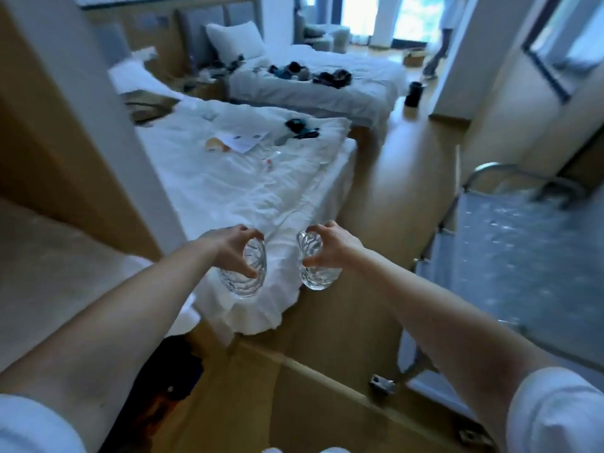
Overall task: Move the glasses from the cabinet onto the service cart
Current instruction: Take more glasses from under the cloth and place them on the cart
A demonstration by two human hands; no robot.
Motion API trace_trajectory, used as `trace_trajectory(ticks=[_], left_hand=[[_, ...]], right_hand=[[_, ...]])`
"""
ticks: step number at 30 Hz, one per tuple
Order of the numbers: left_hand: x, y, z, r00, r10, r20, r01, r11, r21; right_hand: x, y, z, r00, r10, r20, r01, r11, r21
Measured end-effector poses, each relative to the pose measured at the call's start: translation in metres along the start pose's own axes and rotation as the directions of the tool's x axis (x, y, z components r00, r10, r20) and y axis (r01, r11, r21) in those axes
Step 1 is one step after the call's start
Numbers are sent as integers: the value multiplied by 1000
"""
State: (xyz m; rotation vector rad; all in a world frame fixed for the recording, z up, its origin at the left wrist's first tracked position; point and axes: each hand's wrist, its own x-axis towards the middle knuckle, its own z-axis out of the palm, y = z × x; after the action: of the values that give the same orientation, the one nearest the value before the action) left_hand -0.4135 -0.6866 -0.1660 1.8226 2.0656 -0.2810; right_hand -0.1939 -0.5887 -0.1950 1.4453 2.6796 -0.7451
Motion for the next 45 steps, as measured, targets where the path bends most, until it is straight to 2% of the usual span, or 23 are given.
trace_trajectory(ticks=[3, 6, 11, 16, 22, 29, 32, 35, 40, 45], left_hand=[[50, 63, -20, 994, 104, -13, -102, 991, 85], [95, 130, -41, 968, 244, -55, -238, 967, 95], [159, 232, -66, 901, 424, -90, -412, 903, 121], [221, 311, -82, 812, 583, -28, -550, 781, 294], [308, 387, -108, 645, 755, 118, -721, 550, 422], [383, 441, -134, 410, 880, 241, -849, 271, 454], [407, 457, -131, 342, 898, 279, -883, 206, 421], [428, 471, -117, 292, 897, 332, -908, 150, 392], [468, 496, -92, 230, 883, 409, -939, 92, 330], [514, 517, -86, 256, 860, 441, -937, 109, 332]], right_hand=[[-10, 67, -48, 992, 115, -60, -116, 993, -15], [-19, 128, -89, 965, 221, -141, -219, 975, 29], [-29, 206, -138, 904, 368, -217, -358, 930, 83], [-30, 265, -159, 808, 515, -285, -487, 857, 167], [-34, 332, -186, 633, 709, -311, -655, 705, 272], [-35, 357, -188, 407, 872, -270, -769, 487, 413], [-33, 364, -177, 346, 911, -224, -787, 412, 459], [-29, 370, -168, 327, 928, -179, -792, 372, 485], [-10, 396, -170, 384, 917, -103, -773, 381, 507], [35, 444, -190, 432, 898, -89, -762, 416, 497]])
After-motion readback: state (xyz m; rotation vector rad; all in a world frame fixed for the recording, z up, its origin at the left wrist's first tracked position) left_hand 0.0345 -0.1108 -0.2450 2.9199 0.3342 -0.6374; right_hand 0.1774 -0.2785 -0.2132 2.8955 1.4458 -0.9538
